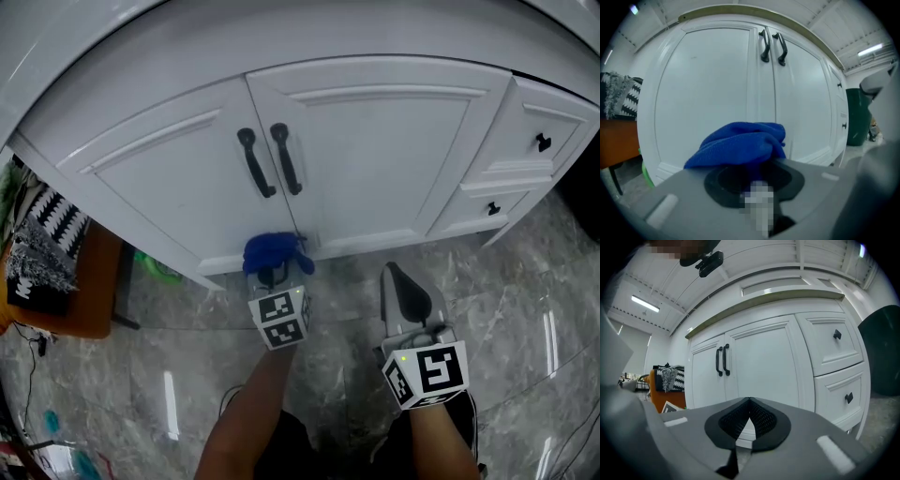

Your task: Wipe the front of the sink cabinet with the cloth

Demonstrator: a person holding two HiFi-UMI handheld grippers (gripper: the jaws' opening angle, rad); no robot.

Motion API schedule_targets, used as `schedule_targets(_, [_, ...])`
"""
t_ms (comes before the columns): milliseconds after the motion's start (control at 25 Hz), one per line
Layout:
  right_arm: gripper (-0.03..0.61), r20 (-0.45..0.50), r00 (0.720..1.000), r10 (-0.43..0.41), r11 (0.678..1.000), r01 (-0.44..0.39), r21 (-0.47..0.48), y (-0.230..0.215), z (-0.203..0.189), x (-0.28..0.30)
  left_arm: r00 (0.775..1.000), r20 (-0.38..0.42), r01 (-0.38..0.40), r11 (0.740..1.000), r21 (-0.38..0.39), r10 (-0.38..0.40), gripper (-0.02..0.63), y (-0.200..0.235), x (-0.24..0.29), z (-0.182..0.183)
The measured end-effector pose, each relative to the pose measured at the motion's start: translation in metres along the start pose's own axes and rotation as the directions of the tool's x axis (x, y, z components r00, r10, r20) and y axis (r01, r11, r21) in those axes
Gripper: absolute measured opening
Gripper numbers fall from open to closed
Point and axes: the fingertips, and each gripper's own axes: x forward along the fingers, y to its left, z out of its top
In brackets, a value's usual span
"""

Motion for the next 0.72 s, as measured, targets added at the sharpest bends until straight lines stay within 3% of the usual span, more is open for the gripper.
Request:
schedule_targets(120, [0.0,0.006,1.0,-0.007,1.0,0.007,0.019,-0.007,0.002,-0.002,1.0,-0.006,-0.01,0.998,0.062,0.011,0.089,-0.013,-0.005,0.004])
schedule_targets(240, [0.0,0.018,1.0,-0.014,0.999,0.013,0.031,-0.013,0.005,-0.004,0.998,0.014,0.055,0.984,0.172,-0.059,0.083,-0.048,-0.002,0.01])
schedule_targets(440, [-0.001,0.038,0.998,-0.047,0.996,0.044,0.074,-0.029,0.01,-0.011,0.986,-0.02,0.168,0.958,0.234,-0.168,0.083,-0.098,0.009,0.001])
schedule_targets(720, [0.0,0.085,0.99,-0.109,0.98,0.093,0.178,-0.054,0.021,-0.024,0.973,-0.048,0.231,0.94,0.252,-0.226,0.083,-0.139,0.027,-0.011])
